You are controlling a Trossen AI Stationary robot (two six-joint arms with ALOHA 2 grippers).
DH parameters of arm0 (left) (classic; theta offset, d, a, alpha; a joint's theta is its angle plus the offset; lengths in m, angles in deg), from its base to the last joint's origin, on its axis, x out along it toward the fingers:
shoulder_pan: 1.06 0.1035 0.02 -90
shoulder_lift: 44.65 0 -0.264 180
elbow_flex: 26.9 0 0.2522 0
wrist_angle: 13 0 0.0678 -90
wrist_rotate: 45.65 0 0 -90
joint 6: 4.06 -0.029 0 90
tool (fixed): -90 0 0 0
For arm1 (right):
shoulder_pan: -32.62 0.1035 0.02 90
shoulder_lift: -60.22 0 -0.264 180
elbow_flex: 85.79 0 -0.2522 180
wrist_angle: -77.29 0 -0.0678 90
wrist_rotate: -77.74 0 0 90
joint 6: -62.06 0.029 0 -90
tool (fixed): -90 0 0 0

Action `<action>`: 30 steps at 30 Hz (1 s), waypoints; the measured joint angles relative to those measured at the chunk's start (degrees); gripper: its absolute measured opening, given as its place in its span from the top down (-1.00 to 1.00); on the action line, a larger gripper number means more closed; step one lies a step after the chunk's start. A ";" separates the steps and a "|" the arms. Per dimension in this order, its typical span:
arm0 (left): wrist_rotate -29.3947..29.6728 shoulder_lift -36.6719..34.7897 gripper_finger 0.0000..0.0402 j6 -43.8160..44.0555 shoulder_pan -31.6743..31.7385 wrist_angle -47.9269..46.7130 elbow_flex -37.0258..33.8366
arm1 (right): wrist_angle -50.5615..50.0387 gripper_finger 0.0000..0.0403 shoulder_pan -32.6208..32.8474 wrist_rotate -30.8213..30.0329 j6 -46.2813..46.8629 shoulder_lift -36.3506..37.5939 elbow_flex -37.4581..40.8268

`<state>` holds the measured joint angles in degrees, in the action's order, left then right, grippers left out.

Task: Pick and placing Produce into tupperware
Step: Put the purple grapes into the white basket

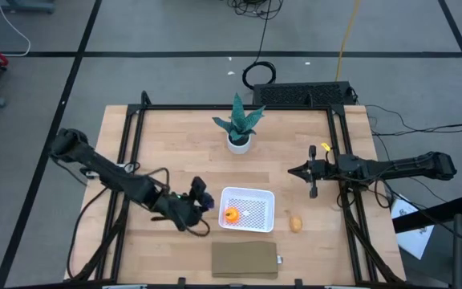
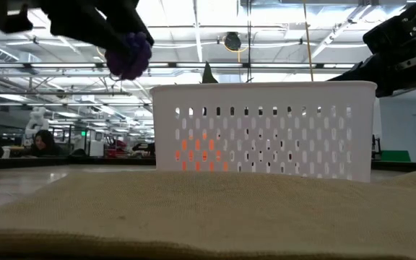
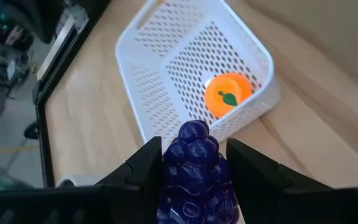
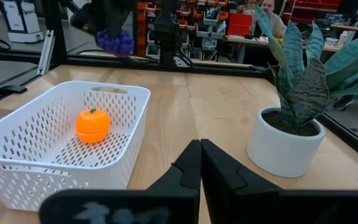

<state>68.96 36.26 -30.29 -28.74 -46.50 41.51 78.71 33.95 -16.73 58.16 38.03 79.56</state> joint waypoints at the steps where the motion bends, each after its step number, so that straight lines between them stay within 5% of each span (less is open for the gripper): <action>1: -0.85 -1.02 0.23 0.67 0.58 -0.48 0.00 | 0.00 1.00 0.00 0.00 0.00 0.01 0.00; 12: -6.39 -5.24 0.23 3.07 7.13 0.40 0.00 | 0.11 1.00 0.00 0.00 0.20 0.01 0.00; 21: -8.72 -5.11 0.23 8.77 10.72 15.21 -0.02 | 0.22 1.00 0.00 0.00 0.18 0.01 0.00; 30: -9.18 4.94 0.23 8.18 11.15 20.07 4.10 | 0.42 1.00 0.02 0.02 0.20 0.01 0.02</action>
<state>59.79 41.20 -22.11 -17.59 -26.42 45.62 79.12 33.97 -16.71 58.36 38.04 79.59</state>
